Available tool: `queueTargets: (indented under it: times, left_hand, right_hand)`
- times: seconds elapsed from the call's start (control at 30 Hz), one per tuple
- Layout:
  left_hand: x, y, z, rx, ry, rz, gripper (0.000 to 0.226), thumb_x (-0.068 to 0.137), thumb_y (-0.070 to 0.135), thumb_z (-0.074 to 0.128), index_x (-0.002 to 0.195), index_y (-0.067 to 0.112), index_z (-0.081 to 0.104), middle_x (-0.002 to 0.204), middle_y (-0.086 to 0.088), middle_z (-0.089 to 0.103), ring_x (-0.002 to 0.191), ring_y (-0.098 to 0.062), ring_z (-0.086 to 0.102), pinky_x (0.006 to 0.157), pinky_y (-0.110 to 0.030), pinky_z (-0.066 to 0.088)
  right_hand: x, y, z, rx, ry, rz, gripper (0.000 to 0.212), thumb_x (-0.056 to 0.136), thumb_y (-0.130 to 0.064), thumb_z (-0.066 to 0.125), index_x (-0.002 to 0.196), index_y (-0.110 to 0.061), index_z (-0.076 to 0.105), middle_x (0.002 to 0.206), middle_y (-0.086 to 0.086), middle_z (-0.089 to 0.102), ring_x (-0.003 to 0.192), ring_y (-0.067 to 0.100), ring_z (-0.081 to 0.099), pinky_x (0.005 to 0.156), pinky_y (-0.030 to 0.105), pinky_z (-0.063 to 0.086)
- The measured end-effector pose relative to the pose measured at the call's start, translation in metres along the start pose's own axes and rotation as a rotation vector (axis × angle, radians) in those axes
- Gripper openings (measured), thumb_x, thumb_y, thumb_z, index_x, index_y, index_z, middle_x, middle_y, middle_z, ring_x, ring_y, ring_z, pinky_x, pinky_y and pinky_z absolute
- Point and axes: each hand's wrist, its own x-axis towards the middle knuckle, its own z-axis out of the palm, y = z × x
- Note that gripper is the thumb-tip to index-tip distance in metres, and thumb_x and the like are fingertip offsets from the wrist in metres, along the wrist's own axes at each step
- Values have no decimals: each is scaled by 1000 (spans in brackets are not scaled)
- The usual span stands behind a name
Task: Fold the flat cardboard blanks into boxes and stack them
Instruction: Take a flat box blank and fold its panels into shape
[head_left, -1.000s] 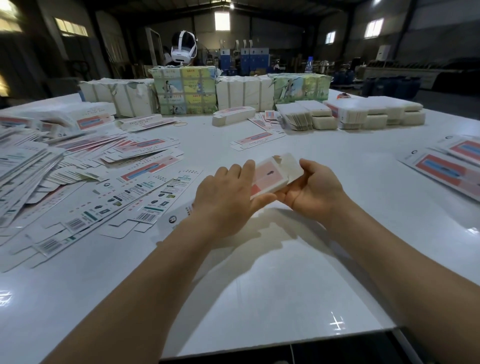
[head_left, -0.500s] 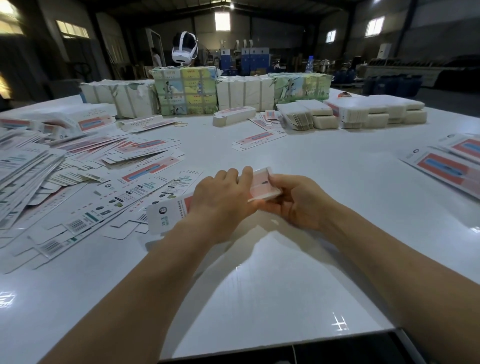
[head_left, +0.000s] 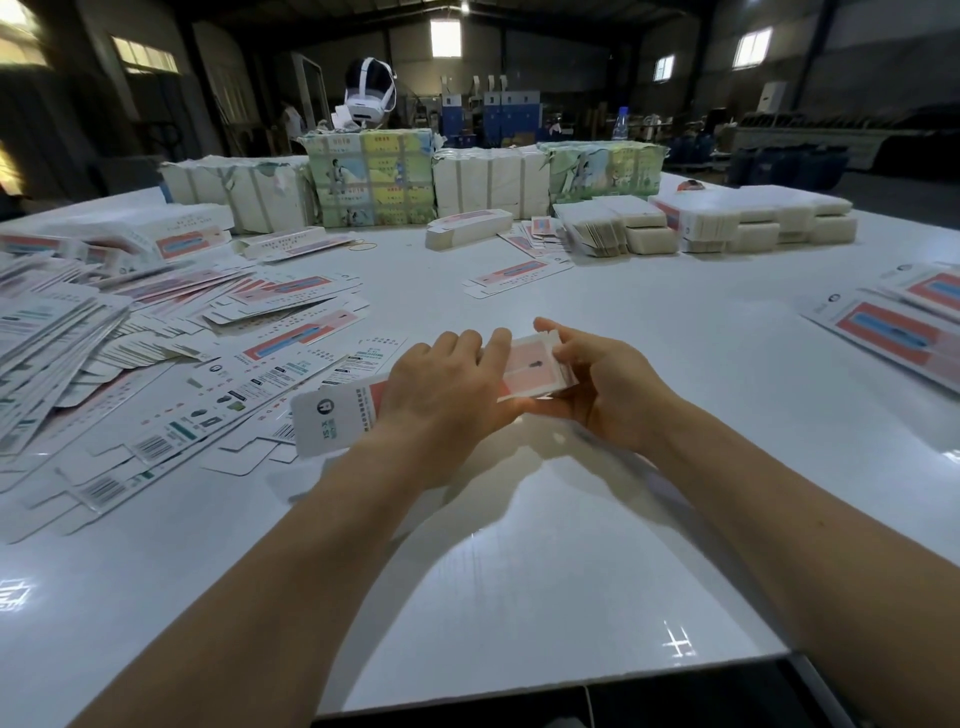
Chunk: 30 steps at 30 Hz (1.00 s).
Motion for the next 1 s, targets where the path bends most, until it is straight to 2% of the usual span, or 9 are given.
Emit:
queueTargets:
  times: [0.13, 0.27, 0.4, 0.5, 0.57, 0.67, 0.77, 0.87, 1.0]
  left_hand:
    - [0, 3, -2, 40, 31, 15, 73, 90, 63, 25, 139, 10, 38, 111, -9, 59, 96, -27, 56, 72, -35, 41]
    - [0, 9, -5, 111, 107, -3, 68, 86, 63, 44, 126, 10, 55, 91, -6, 65, 79, -23, 61, 62, -32, 45]
    - [3, 11, -6, 154, 190, -1, 66, 78, 66, 57, 114, 11, 65, 79, -3, 64, 67, -20, 60, 55, -29, 44]
    - [4, 13, -6, 181, 216, -21, 65, 75, 66, 60, 111, 12, 66, 76, -2, 64, 64, -20, 60, 53, -27, 43]
    - [4, 14, -7, 186, 211, -48, 65, 74, 65, 61, 111, 11, 66, 75, -2, 63, 64, -19, 60, 53, -26, 42]
    - [4, 14, -9, 178, 197, -89, 66, 74, 65, 61, 111, 11, 67, 74, -1, 63, 64, -18, 61, 52, -27, 43]
    - [4, 16, -8, 139, 187, -120, 65, 74, 63, 64, 108, 9, 69, 72, -2, 64, 62, -19, 61, 51, -26, 43]
    - [4, 19, -9, 107, 169, -152, 63, 70, 61, 68, 103, 7, 71, 69, -3, 64, 60, -19, 62, 49, -27, 44]
    - [3, 17, -8, 22, 119, -163, 63, 74, 57, 68, 107, 3, 68, 71, -7, 64, 61, -24, 63, 49, -28, 45]
  right_hand:
    - [0, 1, -3, -78, 10, -2, 38, 88, 1, 39, 99, -22, 67, 98, 12, 67, 83, 28, 68, 72, 41, 59]
    - [3, 3, 2, -187, 108, -107, 36, 87, -2, 41, 94, -26, 67, 100, 7, 66, 92, 27, 66, 72, 36, 59]
    - [1, 1, 4, -165, 131, -134, 25, 90, -7, 48, 91, -18, 70, 91, 6, 67, 84, 22, 65, 80, 39, 57]
    - [-3, 4, 9, -333, 159, -270, 24, 89, -6, 44, 84, 3, 67, 74, 7, 58, 72, 17, 55, 74, 35, 50]
    - [-6, 6, 14, -438, 145, -356, 24, 89, -7, 42, 80, 8, 58, 70, 7, 54, 71, 18, 49, 72, 38, 43]
    - [-8, 8, 19, -542, 121, -410, 21, 90, -10, 42, 85, 8, 53, 77, 8, 57, 77, 20, 51, 79, 45, 45]
    - [-11, 9, 19, -632, 61, -427, 21, 91, -11, 46, 96, 9, 49, 84, 10, 50, 79, 19, 45, 76, 40, 40]
    - [-16, 7, 17, -650, -74, -351, 17, 90, -11, 52, 104, -3, 47, 85, -2, 50, 77, 8, 47, 73, 25, 36]
    - [-15, 4, 15, -568, -246, -202, 51, 75, -28, 58, 115, -25, 26, 91, -13, 47, 85, 1, 49, 74, 21, 36]
